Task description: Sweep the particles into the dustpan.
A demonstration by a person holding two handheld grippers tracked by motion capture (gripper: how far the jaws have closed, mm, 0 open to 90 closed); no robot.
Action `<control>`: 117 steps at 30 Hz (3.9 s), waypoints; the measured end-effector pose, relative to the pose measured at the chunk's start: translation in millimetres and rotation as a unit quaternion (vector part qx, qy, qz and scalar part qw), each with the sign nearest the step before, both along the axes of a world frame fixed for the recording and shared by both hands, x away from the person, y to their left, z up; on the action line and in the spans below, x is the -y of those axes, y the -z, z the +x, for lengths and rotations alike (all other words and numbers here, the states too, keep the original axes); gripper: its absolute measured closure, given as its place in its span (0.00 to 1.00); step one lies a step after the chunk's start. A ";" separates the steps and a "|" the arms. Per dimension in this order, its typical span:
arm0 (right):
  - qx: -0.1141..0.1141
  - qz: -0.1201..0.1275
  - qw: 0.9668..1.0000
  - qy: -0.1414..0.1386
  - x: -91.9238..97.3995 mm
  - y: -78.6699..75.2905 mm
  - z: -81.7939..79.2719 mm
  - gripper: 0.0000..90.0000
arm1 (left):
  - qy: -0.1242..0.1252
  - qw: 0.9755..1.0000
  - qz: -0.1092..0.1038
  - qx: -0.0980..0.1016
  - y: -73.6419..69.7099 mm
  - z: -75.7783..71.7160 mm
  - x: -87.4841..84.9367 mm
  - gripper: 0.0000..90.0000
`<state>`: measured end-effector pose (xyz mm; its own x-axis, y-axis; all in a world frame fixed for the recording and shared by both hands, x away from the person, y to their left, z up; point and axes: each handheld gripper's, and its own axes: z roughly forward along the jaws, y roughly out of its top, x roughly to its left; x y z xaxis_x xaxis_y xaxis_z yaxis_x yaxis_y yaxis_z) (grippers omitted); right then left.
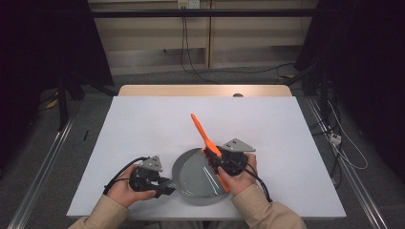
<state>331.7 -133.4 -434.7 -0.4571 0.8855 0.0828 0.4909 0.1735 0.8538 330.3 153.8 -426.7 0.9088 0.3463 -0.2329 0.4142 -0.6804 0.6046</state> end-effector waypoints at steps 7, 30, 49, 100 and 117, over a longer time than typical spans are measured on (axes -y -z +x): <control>0.000 0.016 1.000 -0.004 -7.8 -0.9 -0.5 0.78 | -0.002 1.000 -0.003 0.000 0.1 0.3 -0.8 0.70; 0.020 0.035 0.999 0.021 34.6 -13.0 1.8 0.79 | 0.000 1.000 -0.003 0.001 0.9 -0.8 -4.0 0.70; 0.038 -0.025 0.997 0.055 57.2 -8.0 0.9 0.79 | 0.006 1.000 0.002 0.002 0.3 -1.8 -4.9 0.70; 0.036 0.077 0.996 0.007 0.1 -10.6 -3.6 0.79 | -0.043 0.999 -0.019 0.004 3.0 5.2 7.1 0.63; 0.037 0.037 0.998 0.038 47.5 -10.4 7.1 0.79 | -0.026 0.998 -0.007 0.062 8.5 2.4 12.5 0.70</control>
